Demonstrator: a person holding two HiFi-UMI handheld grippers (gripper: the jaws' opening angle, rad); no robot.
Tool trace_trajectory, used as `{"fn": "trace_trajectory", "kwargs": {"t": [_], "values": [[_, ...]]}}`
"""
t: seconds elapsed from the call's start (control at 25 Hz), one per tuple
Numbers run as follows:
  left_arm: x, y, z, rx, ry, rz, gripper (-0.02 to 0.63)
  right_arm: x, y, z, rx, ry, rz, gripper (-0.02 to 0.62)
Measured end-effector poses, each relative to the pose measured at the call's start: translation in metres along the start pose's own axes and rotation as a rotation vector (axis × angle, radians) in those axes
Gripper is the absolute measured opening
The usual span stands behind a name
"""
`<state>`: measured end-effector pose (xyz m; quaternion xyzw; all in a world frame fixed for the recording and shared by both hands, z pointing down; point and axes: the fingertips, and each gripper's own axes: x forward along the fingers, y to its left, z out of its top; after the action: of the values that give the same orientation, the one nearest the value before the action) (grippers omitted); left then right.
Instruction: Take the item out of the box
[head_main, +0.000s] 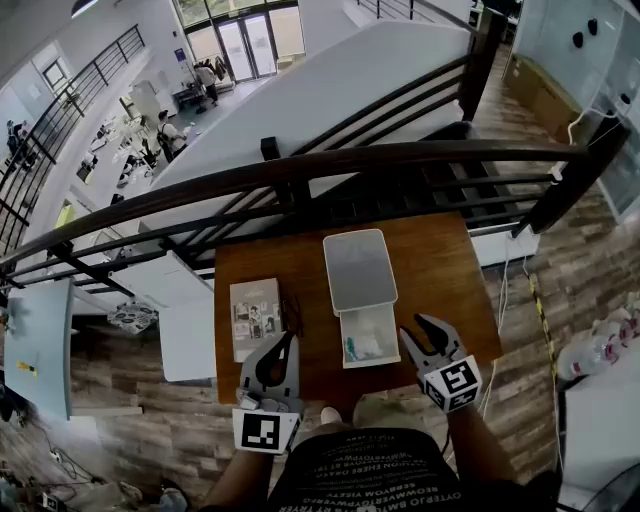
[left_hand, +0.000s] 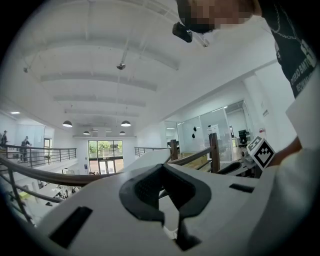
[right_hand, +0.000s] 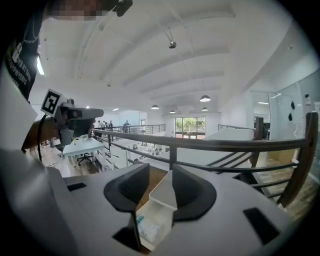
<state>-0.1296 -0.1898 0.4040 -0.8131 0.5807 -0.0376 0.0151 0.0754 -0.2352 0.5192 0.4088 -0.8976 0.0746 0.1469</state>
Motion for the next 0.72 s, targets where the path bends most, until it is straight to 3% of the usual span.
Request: {"fn": "trace_trajectory", "kwargs": {"t": [0.72], "values": [[0.018,-0.001,-0.008,-0.007,0.038,0.048,0.005,0.050,-0.021,-0.097,0.067,0.179,0.089,0.150]]}}
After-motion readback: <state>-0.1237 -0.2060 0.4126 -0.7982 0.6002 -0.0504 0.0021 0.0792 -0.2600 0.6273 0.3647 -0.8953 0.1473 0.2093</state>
